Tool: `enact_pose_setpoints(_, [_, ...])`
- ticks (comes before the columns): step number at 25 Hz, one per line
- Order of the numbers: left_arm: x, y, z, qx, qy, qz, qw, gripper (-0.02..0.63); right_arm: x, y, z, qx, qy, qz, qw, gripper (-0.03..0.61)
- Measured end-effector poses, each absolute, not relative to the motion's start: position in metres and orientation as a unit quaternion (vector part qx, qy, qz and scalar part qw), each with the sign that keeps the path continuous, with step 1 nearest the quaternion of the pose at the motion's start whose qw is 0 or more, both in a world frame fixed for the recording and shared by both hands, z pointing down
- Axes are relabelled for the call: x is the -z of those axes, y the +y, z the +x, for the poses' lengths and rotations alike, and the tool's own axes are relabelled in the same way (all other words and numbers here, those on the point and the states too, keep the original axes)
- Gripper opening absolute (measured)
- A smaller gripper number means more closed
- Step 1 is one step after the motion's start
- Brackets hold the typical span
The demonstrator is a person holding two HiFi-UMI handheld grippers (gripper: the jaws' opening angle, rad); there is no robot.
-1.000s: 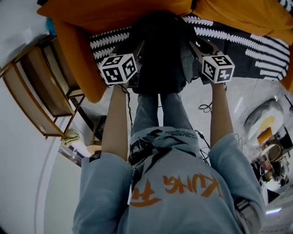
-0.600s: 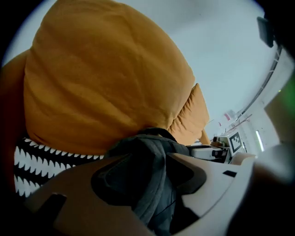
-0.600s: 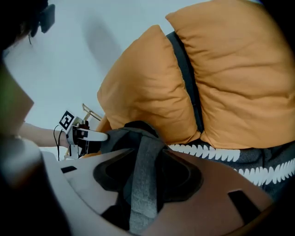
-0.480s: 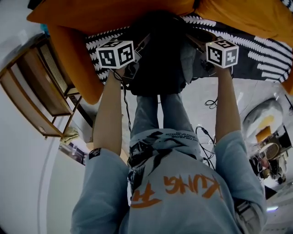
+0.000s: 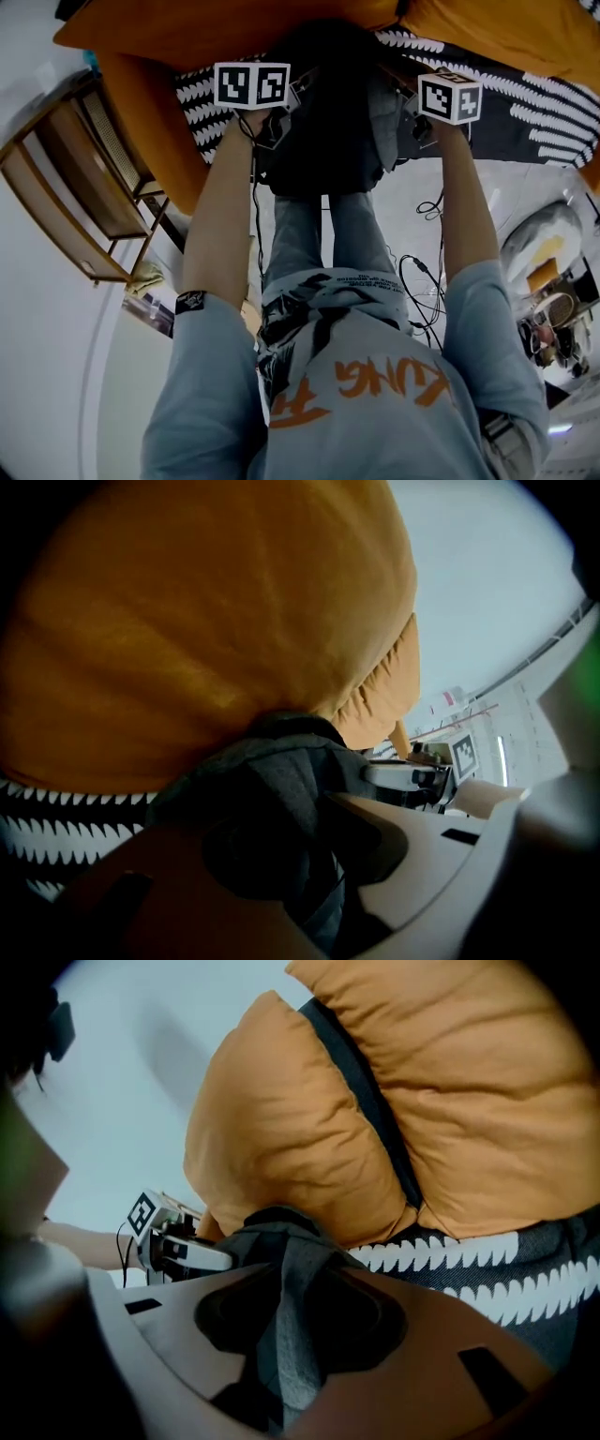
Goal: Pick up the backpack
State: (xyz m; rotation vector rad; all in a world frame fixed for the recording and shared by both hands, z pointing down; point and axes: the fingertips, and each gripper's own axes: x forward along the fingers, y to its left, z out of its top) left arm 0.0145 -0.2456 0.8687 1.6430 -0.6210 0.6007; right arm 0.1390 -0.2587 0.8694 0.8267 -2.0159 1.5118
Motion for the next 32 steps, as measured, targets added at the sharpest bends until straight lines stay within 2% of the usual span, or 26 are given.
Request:
enact_pose_setpoints(1, [-0.866, -0.245, 0.017, -0.265, -0.263, 0.715, 0.590, 0.109, -0.866, -0.258, 0.137, -0.565, -0.732, 0.307, 0.226, 0.128])
enact_pose_setpoints(3, [-0.859, -0.245, 0.019, -0.263, -0.262, 0.723, 0.582, 0.089, -0.858, -0.253, 0.127, -0.585, -0.727, 0.300, 0.198, 0.084])
enact_pose_setpoints(10, [-0.810, -0.224, 0.017, -0.216, -0.252, 0.737, 0.589, 0.064, -0.819, -0.224, 0.115, -0.574, -0.747, 0.294, 0.160, 0.032])
enact_pose_setpoints(22, [-0.710, -0.159, -0.002, -0.170, -0.228, 0.787, 0.548, 0.060, -0.727, -0.153, 0.090, -0.484, -0.802, 0.320, 0.138, 0.029])
enact_pose_setpoints(32, [-0.639, -0.102, -0.035, -0.140, -0.203, 0.803, 0.543, 0.060, -0.648, -0.101, 0.058, -0.496, -0.821, 0.257, 0.119, 0.031])
